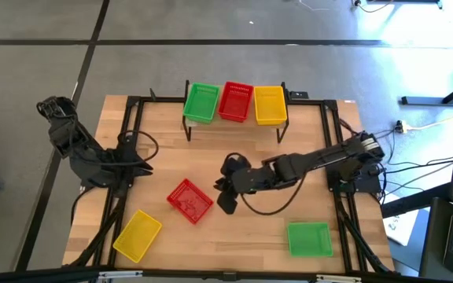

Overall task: Stack baskets on shelf by color
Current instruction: Stack the red bin on top of the red bins on the shelf

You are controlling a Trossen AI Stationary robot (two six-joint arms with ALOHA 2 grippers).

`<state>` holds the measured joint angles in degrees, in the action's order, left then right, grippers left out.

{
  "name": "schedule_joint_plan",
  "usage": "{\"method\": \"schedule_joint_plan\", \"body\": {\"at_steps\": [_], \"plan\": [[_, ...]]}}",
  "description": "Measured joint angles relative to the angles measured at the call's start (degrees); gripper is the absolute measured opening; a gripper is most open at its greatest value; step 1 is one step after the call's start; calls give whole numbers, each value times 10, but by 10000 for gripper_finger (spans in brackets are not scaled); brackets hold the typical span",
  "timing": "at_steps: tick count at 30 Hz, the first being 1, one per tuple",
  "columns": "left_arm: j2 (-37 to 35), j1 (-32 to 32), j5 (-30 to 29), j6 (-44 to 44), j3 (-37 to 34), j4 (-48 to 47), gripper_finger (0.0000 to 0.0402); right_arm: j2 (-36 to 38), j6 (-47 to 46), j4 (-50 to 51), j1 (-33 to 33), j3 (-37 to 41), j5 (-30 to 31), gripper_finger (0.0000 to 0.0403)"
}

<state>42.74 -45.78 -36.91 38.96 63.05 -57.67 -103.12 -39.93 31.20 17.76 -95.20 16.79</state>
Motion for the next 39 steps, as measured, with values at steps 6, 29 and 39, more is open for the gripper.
{"method": "schedule_joint_plan", "body": {"at_steps": [6, 29, 39], "plan": [[0, 0, -8, 12, 0, 0, 57, -51, 23, -17, 0, 0, 5, 74], [0, 0, -12, 10, 0, -4, 57, -146, 104, -107, -2, 0, 145, 74], [0, 0, -12, 9, -1, -3, 57, -190, 44, -124, -11, 0, 86, 74]]}}
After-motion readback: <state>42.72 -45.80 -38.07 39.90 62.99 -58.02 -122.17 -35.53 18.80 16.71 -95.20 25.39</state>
